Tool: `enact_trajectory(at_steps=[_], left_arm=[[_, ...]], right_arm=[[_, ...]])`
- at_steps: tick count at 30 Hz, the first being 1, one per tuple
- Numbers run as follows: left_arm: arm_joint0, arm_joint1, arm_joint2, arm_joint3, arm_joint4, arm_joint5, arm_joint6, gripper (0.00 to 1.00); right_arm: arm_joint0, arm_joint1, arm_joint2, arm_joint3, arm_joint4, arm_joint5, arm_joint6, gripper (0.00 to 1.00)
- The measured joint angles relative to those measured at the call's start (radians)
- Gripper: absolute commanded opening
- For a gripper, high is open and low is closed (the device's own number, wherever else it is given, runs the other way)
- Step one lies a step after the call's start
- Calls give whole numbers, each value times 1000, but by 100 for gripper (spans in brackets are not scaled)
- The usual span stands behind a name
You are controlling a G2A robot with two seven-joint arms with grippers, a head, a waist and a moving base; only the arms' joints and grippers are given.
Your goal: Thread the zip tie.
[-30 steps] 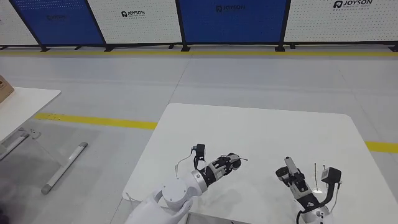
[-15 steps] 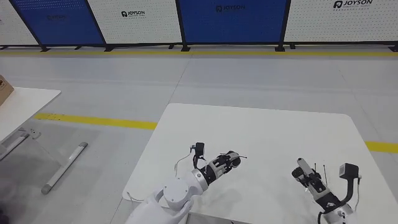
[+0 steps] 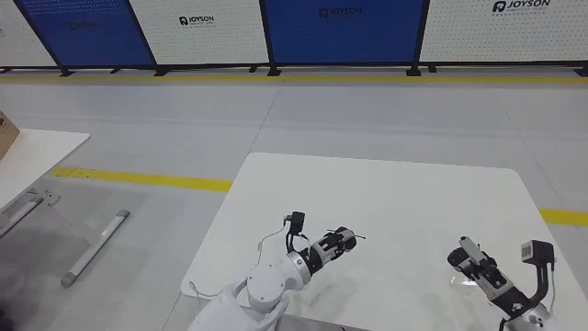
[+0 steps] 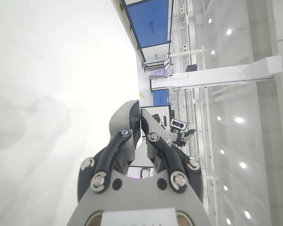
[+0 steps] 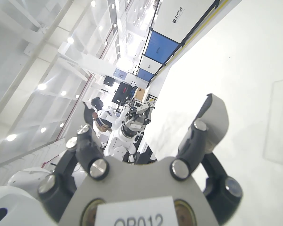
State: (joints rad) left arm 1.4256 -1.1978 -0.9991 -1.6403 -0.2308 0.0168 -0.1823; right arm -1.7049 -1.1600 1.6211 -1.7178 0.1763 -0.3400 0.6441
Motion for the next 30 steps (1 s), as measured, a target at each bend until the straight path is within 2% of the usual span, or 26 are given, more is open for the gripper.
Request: enact_trajectory(at_steps=[3,8,11,14,17,26,27,30], left_arm=[[6,1,-14,-53,8,-14,27,0],[55,6,-56,-205,-15,-77,50,0],[87,11,-88,-293,-45,-102,44,0],[120,18,-124,-358,-77,-102,13,0],[144,22,-144,-386,-70,-87,13,0],[144,21,-142,-385,-70,-87,13,0],[142,21,-137,-386,-76,-90,8,0],[138,19,-134,-395,-141,-139,-44,0]], right_arm=[[0,0,0,0,0,0,0,100],[0,0,0,0,0,0,0,100],[0,0,0,0,0,0,0,100],[0,0,0,0,0,0,0,100],[0,0,0,0,0,0,0,100],[0,0,0,0,0,0,0,100],[0,0,0,0,0,0,0,100],[0,0,0,0,0,0,0,100]])
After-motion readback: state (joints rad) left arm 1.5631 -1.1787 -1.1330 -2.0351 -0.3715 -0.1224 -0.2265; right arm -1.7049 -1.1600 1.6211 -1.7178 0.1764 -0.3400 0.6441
